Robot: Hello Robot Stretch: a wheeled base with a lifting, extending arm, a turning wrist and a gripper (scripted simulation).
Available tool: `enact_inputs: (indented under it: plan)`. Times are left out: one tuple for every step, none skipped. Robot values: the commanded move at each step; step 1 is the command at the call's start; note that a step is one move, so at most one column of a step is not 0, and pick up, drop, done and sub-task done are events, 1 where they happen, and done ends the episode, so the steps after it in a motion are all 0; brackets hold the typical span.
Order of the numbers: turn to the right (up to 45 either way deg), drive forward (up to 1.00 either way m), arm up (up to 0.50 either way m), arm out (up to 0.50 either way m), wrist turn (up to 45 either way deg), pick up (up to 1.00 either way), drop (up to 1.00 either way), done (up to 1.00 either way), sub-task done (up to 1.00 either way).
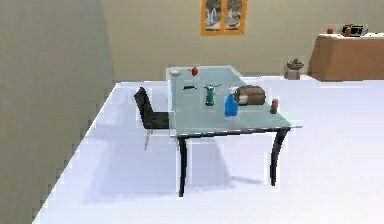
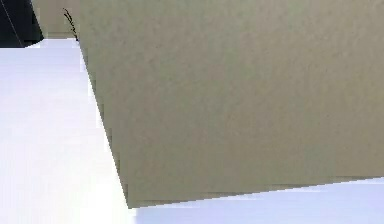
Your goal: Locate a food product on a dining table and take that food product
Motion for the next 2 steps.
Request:
enact_inputs:
  plan:
    - [0.0,0.40,0.00,0.00,0.0,0.00,0.00,0.00,0.00]
    - [15.0,0.00,0.00,0.00,0.0,0.00,0.00,0.00,0.00]
